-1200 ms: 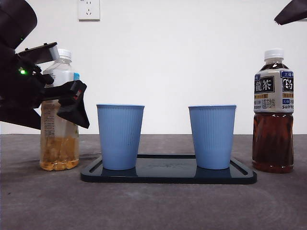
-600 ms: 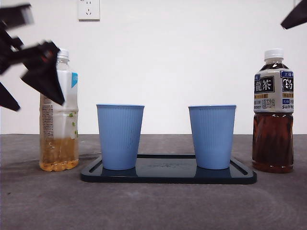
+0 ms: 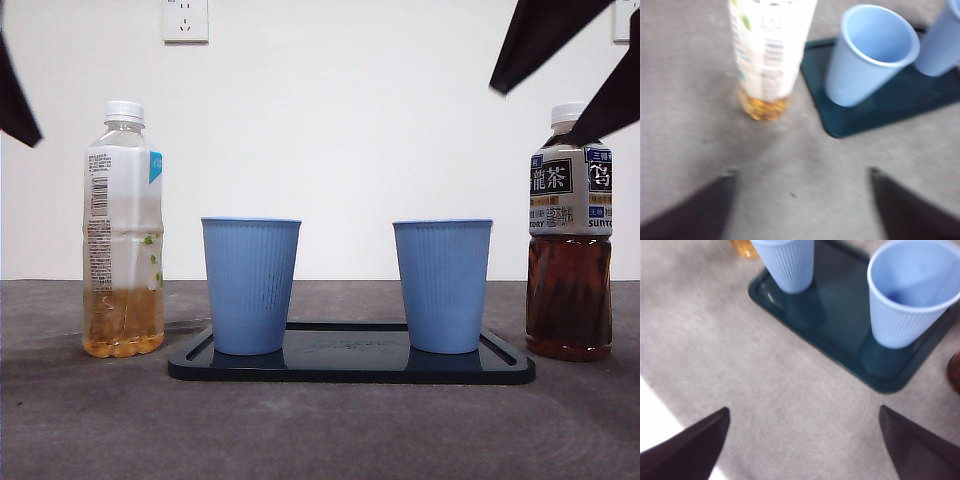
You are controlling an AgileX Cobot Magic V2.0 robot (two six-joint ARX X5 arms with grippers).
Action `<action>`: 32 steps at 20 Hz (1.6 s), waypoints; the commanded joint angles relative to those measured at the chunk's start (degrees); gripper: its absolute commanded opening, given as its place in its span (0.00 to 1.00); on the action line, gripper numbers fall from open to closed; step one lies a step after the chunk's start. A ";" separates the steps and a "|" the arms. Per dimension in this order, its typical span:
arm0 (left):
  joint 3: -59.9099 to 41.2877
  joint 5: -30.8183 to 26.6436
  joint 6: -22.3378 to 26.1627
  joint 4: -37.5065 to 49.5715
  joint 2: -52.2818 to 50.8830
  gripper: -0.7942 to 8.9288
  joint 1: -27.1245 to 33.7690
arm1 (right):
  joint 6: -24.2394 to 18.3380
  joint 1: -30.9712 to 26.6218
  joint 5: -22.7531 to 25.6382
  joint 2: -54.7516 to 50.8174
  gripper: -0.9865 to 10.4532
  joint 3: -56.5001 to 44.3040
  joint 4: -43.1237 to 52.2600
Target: Pour the drink into the cup
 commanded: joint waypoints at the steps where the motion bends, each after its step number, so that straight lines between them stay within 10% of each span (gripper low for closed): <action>1: 0.48 1.49 -0.46 -0.46 -1.44 0.12 -0.31 | 0.74 0.52 0.22 2.40 0.23 0.72 0.66; 3: 0.48 1.49 -0.46 -0.50 -2.51 0.09 -0.31 | 0.74 0.52 0.22 3.65 0.09 0.72 1.66; 20: 0.48 1.46 -0.46 -0.52 -3.72 0.09 -0.28 | 1.77 0.52 -0.20 4.15 0.09 0.72 6.43; 22: 0.44 1.22 6.08 0.22 -6.69 0.09 0.46 | 1.77 0.52 -0.20 4.15 0.09 0.72 6.43; 28: -10.88 0.09 13.31 31.32 -19.82 0.12 12.41 | 1.77 0.52 -0.20 4.15 0.09 0.72 6.43; 32: -22.12 -3.08 13.44 37.07 -27.41 0.12 18.34 | 1.77 0.52 -0.20 4.15 0.09 0.72 6.43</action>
